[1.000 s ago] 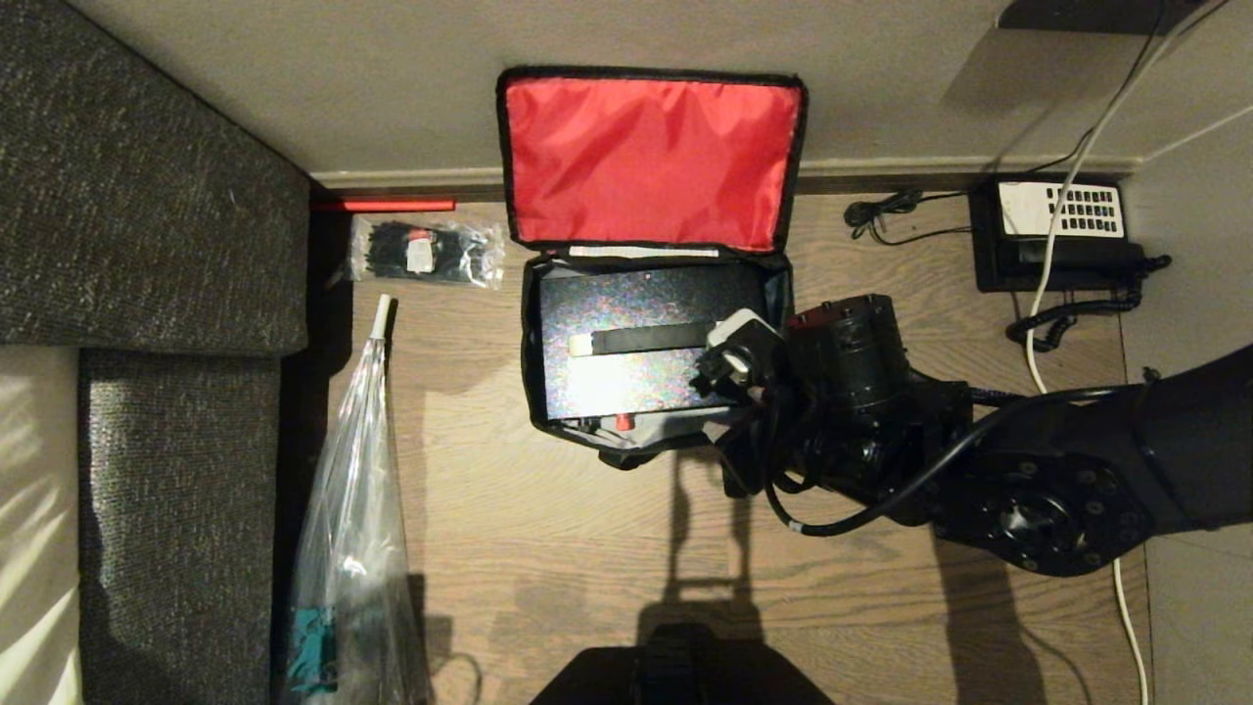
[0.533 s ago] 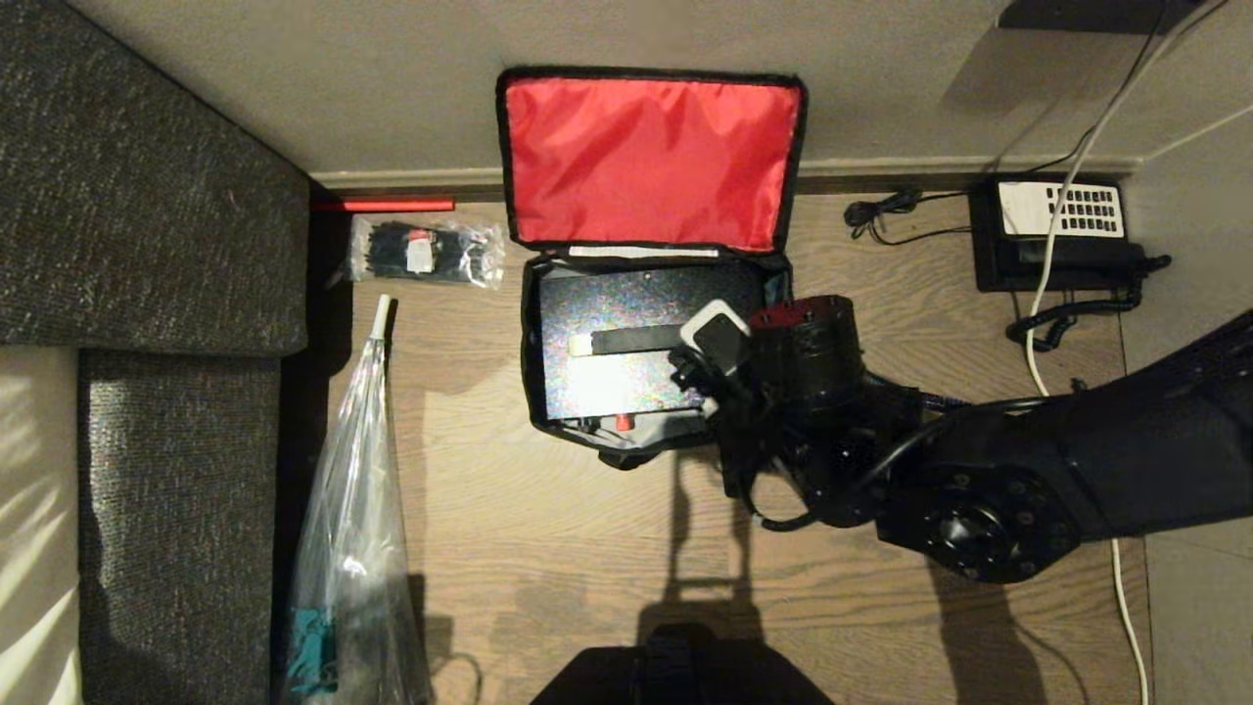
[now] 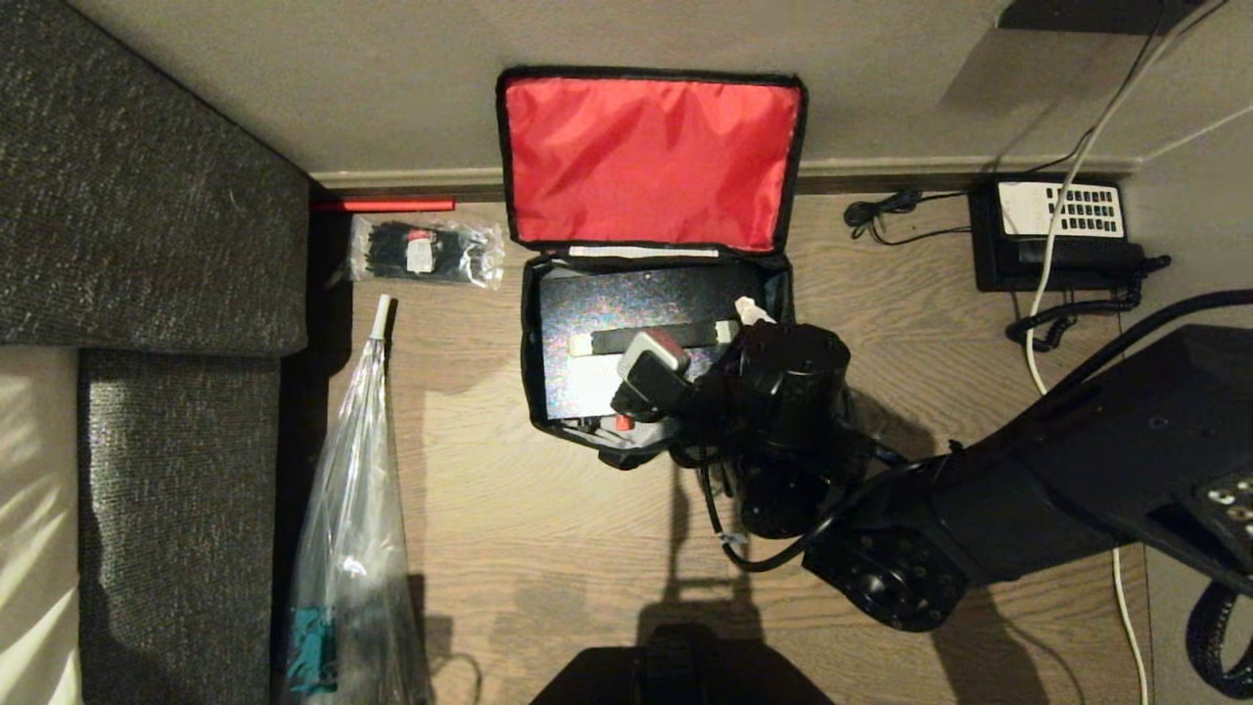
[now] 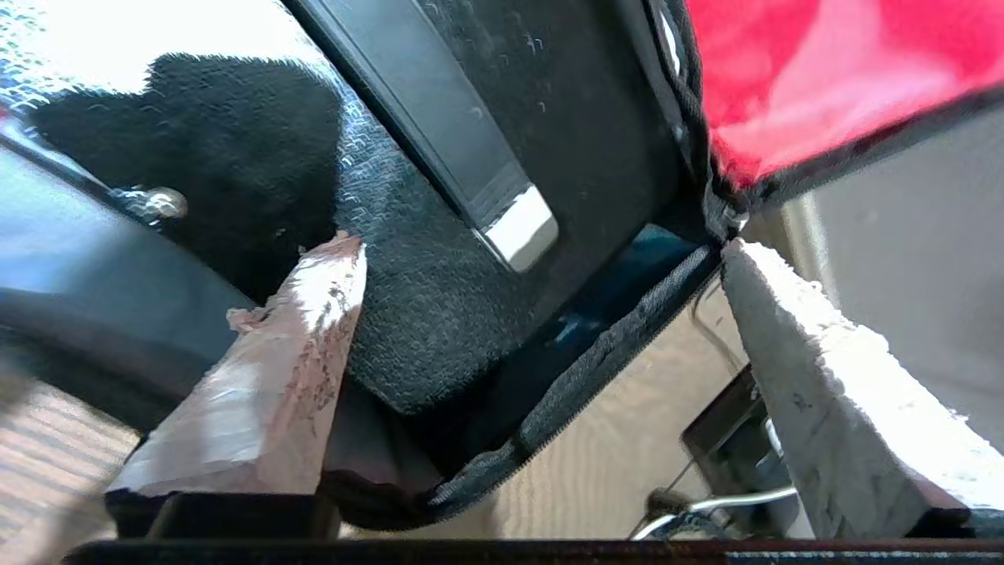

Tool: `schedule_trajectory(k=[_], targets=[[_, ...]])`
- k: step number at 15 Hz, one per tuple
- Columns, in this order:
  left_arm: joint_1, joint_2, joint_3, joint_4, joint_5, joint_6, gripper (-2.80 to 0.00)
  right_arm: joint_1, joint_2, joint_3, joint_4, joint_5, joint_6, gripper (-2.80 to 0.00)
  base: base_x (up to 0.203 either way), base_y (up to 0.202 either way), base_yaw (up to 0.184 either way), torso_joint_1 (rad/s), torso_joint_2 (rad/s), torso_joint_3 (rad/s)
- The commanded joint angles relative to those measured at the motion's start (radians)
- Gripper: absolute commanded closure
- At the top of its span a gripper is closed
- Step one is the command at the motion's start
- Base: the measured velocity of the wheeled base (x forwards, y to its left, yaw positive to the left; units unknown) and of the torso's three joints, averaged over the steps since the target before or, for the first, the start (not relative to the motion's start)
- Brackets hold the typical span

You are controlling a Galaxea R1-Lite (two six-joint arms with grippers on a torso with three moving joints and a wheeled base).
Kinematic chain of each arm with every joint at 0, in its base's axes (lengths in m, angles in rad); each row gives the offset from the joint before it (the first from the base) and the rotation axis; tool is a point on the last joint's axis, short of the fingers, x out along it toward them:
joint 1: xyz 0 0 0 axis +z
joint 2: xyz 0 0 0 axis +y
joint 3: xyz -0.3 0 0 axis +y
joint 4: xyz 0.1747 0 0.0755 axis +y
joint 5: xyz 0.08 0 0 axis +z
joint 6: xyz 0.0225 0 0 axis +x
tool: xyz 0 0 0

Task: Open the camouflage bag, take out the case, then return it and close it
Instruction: Grip the handle

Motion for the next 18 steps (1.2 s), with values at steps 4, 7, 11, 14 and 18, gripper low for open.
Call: schedule_trajectory(k=[4, 7, 11, 14, 18], targets=[[0.0, -0.001, 0.002, 0.0, 0.0, 0.001, 0.0, 0.008, 0.074, 0.042, -0.106, 0.081, -0.114, -2.8, 0.0, 0.0, 0.0, 0.0, 0.0, 0.0], [0.0, -0.002, 0.003, 0.0, 0.0, -0.001, 0.0, 0.008, 0.102, 0.013, -0.133, 0.2, -0.189, -2.8, 0.0, 0.0, 0.0, 0.0, 0.0, 0.0], [0.0, -0.002, 0.003, 0.0, 0.0, 0.001, 0.0, -0.032, 0.121, -0.026, -0.144, 0.302, -0.279, -2.8, 0.0, 0.0, 0.0, 0.0, 0.0, 0.0], [0.0, -0.001, 0.002, 0.0, 0.0, 0.001, 0.0, -0.082, 0.129, -0.059, -0.204, 0.358, -0.399, -2.8, 0.0, 0.0, 0.0, 0.0, 0.0, 0.0], [0.0, -0.002, 0.003, 0.0, 0.0, 0.0, 0.0, -0.121, 0.159, -0.089, -0.282, 0.373, -0.42, -2.8, 0.0, 0.0, 0.0, 0.0, 0.0, 0.0]])
